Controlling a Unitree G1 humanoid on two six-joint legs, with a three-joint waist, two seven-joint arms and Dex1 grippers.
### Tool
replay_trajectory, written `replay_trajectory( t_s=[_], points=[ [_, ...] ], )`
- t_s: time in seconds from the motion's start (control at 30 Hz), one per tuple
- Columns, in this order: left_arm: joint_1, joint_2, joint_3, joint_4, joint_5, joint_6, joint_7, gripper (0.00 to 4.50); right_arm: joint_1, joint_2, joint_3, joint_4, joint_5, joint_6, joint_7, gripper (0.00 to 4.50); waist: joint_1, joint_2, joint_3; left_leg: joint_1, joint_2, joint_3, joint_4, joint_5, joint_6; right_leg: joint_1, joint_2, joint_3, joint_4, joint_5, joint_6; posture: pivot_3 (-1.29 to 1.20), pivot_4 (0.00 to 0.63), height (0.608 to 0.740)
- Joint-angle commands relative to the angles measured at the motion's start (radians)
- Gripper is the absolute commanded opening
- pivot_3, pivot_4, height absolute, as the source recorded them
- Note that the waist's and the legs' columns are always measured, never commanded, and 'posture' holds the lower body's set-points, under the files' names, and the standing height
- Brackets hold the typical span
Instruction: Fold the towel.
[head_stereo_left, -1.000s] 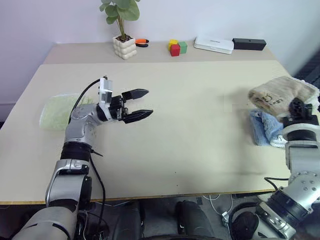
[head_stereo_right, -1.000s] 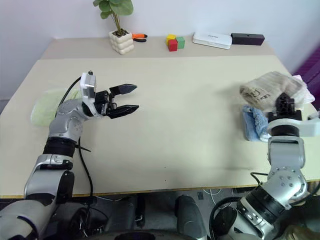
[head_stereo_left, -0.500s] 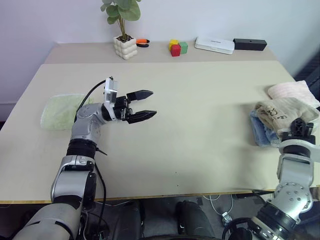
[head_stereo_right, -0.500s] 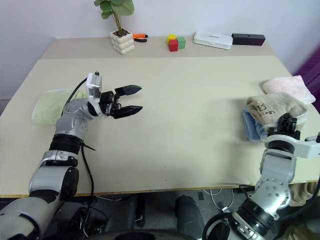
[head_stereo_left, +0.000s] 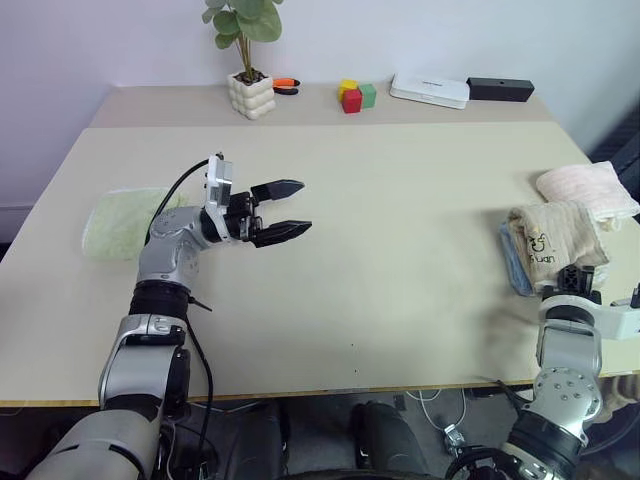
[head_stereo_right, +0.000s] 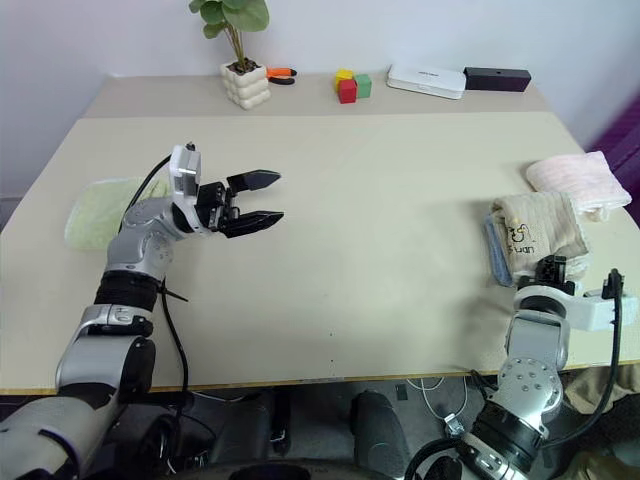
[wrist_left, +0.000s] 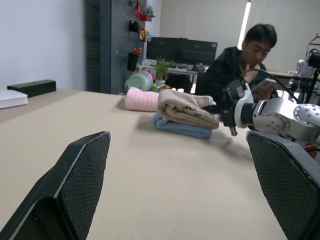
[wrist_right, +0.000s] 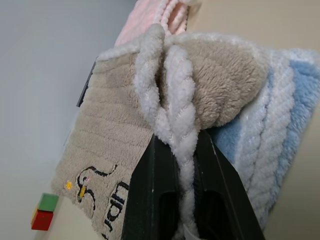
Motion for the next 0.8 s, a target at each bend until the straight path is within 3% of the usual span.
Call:
replay_trajectory(
  t_s=[0.03, 0.1, 0.27, 0.67, 0.8],
  points=[
    [0.005, 0.000, 0.011, -0.037, -0.013, 0.002, 0.003, 4.50, 0.004, -0.034, 0.008, -0.036, -0.022, -0.013, -0.009, 1.05, 0.000, 0.000, 0.000, 0.000, 0.000, 0.000, 0.000, 0.000, 0.000, 0.000, 0.000, 0.000, 0.000, 0.000, 0.000, 0.00, 0.150, 0.735],
    [0.006, -0.001, 0.011, -0.036, -0.014, 0.003, 0.002, 4.50, 0.003, -0.042, 0.010, -0.045, -0.032, -0.020, -0.018, 1.86, 0.001, 0.000, 0.000, 0.000, 0.000, 0.000, 0.000, 0.000, 0.000, 0.000, 0.000, 0.000, 0.000, 0.000, 0.000, 0.00, 0.150, 0.735],
    [0.002, -0.010, 0.009, -0.025, -0.009, -0.009, 0.004, 4.50, 0.024, -0.078, 0.051, -0.080, -0.169, -0.051, -0.025, 4.40, 0.001, 0.000, 0.000, 0.000, 0.000, 0.000, 0.000, 0.000, 0.000, 0.000, 0.000, 0.000, 0.000, 0.000, 0.000, 0.00, 0.150, 0.735],
    [0.015, -0.047, 0.019, -0.033, -0.012, -0.023, 0.020, 4.50, 0.067, -0.167, 0.131, -0.100, -0.527, -0.042, -0.107, 4.47, 0.002, 0.000, 0.000, 0.000, 0.000, 0.000, 0.000, 0.000, 0.000, 0.000, 0.000, 0.000, 0.000, 0.000, 0.000, 0.00, 0.150, 0.735],
    [0.033, -0.015, 0.030, -0.058, -0.005, -0.027, 0.038, 4.50, 0.037, -0.340, 0.268, -0.125, -0.782, -0.046, -0.017, 4.47, -0.001, 0.003, 0.001, 0.000, -0.001, 0.001, 0.001, 0.000, 0.000, -0.001, -0.001, 0.001, 0.000, 0.000, 0.000, 0.00, 0.150, 0.735]
  ],
)
